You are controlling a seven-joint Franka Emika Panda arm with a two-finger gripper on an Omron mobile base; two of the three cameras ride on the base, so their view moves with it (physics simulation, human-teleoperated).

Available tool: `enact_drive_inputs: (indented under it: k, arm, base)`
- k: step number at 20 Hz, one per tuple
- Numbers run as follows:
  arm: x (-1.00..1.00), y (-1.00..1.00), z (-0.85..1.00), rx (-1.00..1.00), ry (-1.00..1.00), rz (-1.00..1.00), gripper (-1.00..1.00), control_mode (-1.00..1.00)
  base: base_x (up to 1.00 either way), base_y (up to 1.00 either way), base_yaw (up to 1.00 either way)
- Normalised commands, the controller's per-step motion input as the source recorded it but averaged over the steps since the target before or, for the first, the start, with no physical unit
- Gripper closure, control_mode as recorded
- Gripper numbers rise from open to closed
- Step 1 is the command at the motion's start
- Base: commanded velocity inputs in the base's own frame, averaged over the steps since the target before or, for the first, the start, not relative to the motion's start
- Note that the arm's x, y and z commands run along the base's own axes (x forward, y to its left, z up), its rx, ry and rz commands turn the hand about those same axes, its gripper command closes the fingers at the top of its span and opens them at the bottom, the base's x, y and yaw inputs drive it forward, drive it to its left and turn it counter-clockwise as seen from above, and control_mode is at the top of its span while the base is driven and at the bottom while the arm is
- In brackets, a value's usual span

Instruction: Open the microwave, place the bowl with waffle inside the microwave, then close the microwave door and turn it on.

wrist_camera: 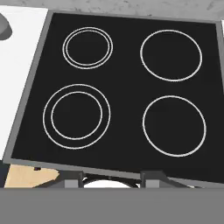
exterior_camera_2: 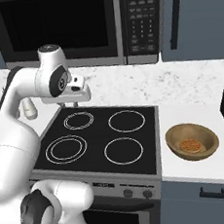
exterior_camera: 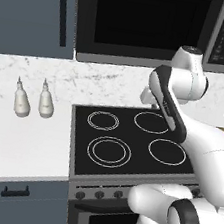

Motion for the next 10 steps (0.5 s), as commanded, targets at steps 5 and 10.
enact_drive_inputs:
  k: [5, 10]
  arm:
    - [-0.07, -0.54, 0.18, 0.10, -0.23, 0.05, -1.00, -1.00]
    - [-0.14, -1.00, 0.51, 0.15, -0.54, -0.01, -1.00, -1.00]
  base:
    - [0.00, 0.00, 0.00]
    - [0.00, 0.00, 0.00]
